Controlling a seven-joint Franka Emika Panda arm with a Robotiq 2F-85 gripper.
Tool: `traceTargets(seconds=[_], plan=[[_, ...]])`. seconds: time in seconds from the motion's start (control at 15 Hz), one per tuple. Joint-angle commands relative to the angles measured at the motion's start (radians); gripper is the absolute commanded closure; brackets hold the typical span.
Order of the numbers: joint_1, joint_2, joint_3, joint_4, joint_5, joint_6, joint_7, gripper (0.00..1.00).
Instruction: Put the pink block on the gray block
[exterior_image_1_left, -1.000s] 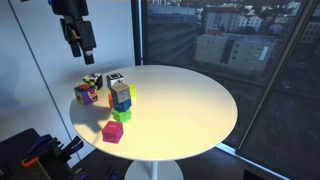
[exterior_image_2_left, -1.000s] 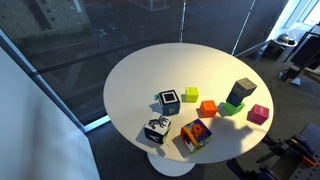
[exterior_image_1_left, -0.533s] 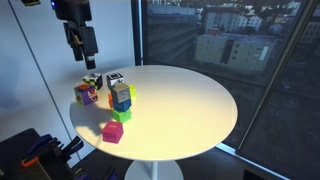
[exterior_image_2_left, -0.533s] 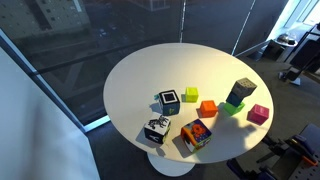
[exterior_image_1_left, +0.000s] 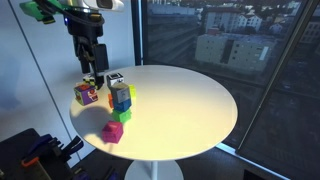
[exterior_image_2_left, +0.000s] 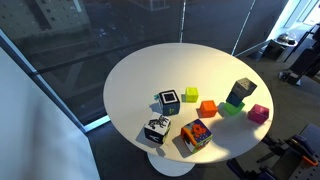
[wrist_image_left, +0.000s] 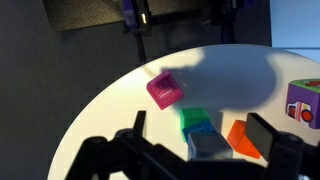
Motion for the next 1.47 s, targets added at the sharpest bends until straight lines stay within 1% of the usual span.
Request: traceTargets(seconds=[0.0,0.27,0.53,0.6,0.73,1.0,1.4], plan=[[-0.021,0.036,-0.013,-0.028,-0.054,0.066,-0.051,0.00],[-0.032,0.080,-0.018,-0.079,-0.094,0.180,-0.058,0.00],[-0.033,0.133,-0.027,-0.130,-0.098,0.321,-0.070,0.00],[-0.032,0.166,-0.029,-0.113,-0.094,0.344,-0.076,0.00],[-0.030,0.198,-0.035,-0.121,-0.087,0.392,-0.093,0.00],[-0.027,0.267,-0.042,-0.121,-0.083,0.459,-0.120,0.00],[-0.020,0.334,-0.045,-0.120,-0.075,0.477,-0.169,0.00]])
